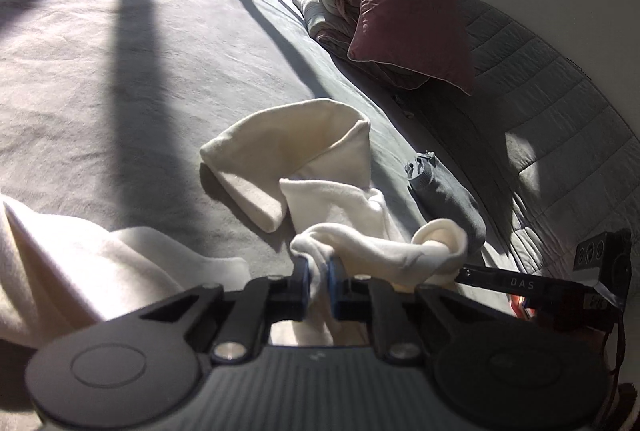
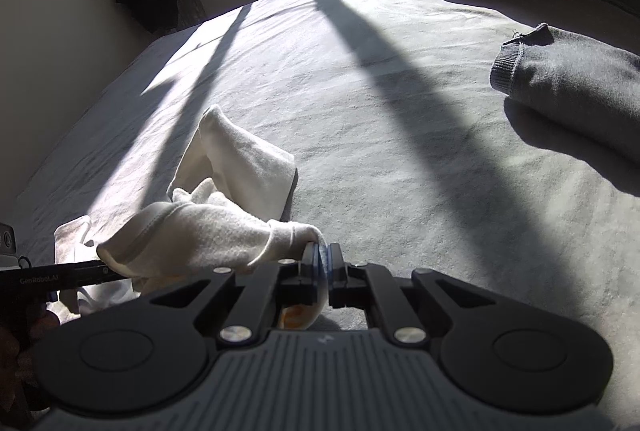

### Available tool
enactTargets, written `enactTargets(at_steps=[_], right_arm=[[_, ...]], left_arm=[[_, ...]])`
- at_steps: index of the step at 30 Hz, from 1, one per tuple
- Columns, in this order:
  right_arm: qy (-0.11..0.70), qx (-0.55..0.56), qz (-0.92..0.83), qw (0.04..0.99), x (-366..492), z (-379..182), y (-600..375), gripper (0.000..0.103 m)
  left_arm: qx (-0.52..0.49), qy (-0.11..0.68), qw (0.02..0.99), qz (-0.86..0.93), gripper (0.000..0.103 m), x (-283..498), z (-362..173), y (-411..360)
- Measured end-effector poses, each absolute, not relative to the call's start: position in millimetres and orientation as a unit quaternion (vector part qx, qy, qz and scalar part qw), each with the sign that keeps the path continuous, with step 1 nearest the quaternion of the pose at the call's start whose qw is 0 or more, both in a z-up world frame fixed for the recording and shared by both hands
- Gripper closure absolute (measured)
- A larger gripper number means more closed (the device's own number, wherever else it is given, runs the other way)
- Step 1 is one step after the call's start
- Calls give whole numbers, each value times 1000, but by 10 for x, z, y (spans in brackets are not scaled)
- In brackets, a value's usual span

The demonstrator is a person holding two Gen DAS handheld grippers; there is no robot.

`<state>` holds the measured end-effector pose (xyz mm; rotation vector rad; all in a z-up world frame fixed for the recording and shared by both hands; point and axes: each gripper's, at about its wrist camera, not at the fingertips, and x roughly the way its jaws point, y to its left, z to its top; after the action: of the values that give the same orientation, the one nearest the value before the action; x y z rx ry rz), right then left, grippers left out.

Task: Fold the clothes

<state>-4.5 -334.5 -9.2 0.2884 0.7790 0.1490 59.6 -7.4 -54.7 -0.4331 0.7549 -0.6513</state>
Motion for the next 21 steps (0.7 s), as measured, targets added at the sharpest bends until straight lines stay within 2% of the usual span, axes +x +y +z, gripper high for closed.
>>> enactTargets(at_steps=[4,7,8,11,13,15,16,21], right_arm=[[370,134,79,916,-45,-26,-3289,97],[353,135,96,921,-62,48,-3225,93],[347,136,103,922,-68,72,-3203,88],[329,140,128,925,-72,132,-3096,87],[319,143,140,926,-63,152,-3009,82],[310,147,152,927,-54,168,-2920,58],[306,149,158,927,-49,176,-2875,54],[302,148,203,920,8,160,-2582,48]], left_arm=[[-213,345,867,-292,95,459,-389,31],[-220,333,876,-272,95,342,-269,203],[-221,332,878,-266,95,314,-245,274],[-225,329,883,-246,95,227,-178,485],[-226,330,886,-235,95,167,-166,621],[-230,335,887,-220,95,124,-179,775],[-233,338,887,-211,95,108,-194,858],[-258,357,882,-169,95,5,-297,1307]])
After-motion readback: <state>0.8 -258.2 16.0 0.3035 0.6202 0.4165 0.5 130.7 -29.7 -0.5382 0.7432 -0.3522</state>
